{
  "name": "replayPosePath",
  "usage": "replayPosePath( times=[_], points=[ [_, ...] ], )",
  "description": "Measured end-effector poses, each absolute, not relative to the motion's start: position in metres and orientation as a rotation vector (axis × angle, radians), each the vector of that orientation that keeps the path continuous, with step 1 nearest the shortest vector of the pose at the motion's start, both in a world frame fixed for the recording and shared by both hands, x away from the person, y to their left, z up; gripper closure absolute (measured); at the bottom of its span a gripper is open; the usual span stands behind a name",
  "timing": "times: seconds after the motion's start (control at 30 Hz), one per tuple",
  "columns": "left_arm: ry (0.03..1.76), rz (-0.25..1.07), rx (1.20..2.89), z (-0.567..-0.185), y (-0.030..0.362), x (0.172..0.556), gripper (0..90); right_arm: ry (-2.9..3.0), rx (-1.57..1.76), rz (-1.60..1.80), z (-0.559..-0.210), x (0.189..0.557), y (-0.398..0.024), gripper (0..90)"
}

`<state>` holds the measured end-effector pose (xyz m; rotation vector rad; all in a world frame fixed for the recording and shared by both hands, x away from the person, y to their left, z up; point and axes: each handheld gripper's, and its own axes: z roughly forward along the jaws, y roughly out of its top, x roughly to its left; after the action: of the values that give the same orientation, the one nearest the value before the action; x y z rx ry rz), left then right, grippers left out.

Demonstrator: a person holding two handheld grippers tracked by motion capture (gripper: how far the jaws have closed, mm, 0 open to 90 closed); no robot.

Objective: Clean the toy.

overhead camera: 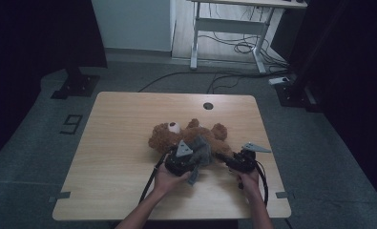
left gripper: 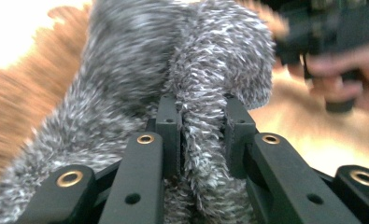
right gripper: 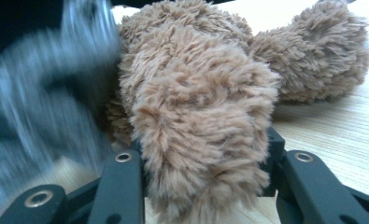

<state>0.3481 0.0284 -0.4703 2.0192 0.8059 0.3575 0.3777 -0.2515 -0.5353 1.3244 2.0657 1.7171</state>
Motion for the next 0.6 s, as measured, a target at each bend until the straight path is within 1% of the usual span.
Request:
replayPosePath(
  times=[0.07,0.17,0.27,0.37,0.5,0.6],
  points=[
    [0.818,0.384,2.009,-0.462,0.032,0.354,72.3,2.066,1.325,1.716,-0.535,0.378,-0.251,57.5],
    [0.856,0.377,2.026,-0.460,0.038,0.365,72.2,2.067,1.324,1.715,-0.535,0.378,-0.252,57.5],
    [0.901,0.336,2.058,-0.475,0.046,0.372,72.2,2.069,1.321,1.716,-0.535,0.378,-0.252,57.5],
    [0.894,0.298,2.088,-0.494,0.049,0.369,72.3,2.076,1.314,1.714,-0.535,0.378,-0.252,57.5],
    [0.875,0.312,2.143,-0.504,0.049,0.359,72.4,2.086,1.312,1.706,-0.535,0.377,-0.251,57.5],
    [0.883,0.290,2.156,-0.509,0.053,0.357,72.4,2.092,1.308,1.702,-0.534,0.377,-0.251,57.5]
  ],
)
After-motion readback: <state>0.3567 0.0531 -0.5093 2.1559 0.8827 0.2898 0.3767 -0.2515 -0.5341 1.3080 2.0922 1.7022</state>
